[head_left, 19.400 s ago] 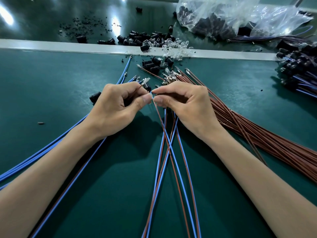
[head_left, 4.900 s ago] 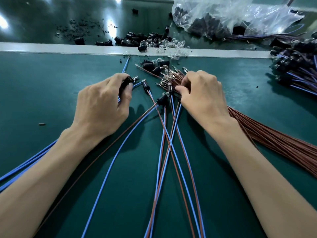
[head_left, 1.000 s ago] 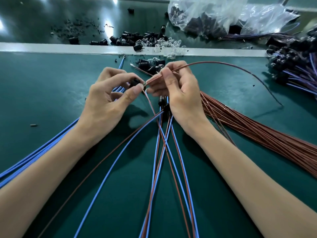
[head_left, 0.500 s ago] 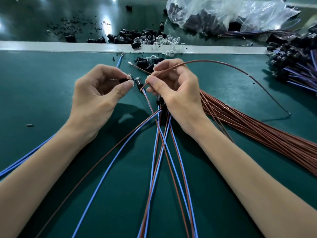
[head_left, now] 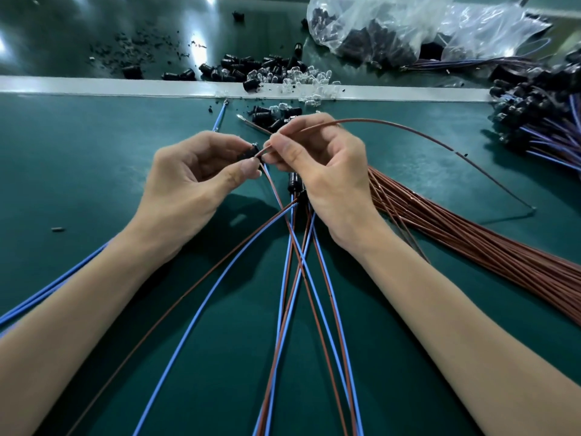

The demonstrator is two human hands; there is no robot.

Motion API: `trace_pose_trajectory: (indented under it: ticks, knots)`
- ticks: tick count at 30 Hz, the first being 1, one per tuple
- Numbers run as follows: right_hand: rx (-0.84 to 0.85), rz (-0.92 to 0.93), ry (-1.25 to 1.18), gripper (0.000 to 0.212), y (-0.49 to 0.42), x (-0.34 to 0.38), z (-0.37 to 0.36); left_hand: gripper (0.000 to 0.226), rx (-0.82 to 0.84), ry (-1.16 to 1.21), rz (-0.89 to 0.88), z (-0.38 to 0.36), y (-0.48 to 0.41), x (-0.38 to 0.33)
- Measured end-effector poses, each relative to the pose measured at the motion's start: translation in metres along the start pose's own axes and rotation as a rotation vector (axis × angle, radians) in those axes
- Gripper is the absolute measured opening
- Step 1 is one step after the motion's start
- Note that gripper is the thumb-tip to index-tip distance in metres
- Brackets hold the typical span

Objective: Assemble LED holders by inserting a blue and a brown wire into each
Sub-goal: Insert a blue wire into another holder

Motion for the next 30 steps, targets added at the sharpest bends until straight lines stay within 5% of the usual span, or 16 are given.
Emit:
trace_pose_trajectory:
  ticks: [5, 11, 18, 30]
  knots:
    - [-0.081, -0.003, -0.006, 0.016, -0.003, 0.002, 0.012, 0.014, -0.002, -0.017, 0.019, -0.001, -0.001, 0.002]
    - [0.118, -0.016, 0.094, 0.016, 0.003, -0.001, -0.009, 0.015, 0.008, -0.051, 0.022, -0.003, 0.0, 0.001]
    - [-0.03, -0.001, 0.107, 0.018, 0.0, 0.001, 0.005, 0.018, 0.027, -0.081, 0.04, -0.005, 0.001, 0.001]
    - [-0.005, -0.015, 0.166, 0.019, -0.001, -0.002, 0.004, 0.017, 0.04, -0.058, 0.042, -0.006, 0.003, -0.001]
Point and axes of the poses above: each hand's wrist, its own y-axis away from the middle knuckle, its own z-axis out of the back of the hand, x = y × z, the point moved 9 cm from there along -y, towards the middle knuckle, and after that the axes turned 1 degree about -x, right-handed, at the moved point
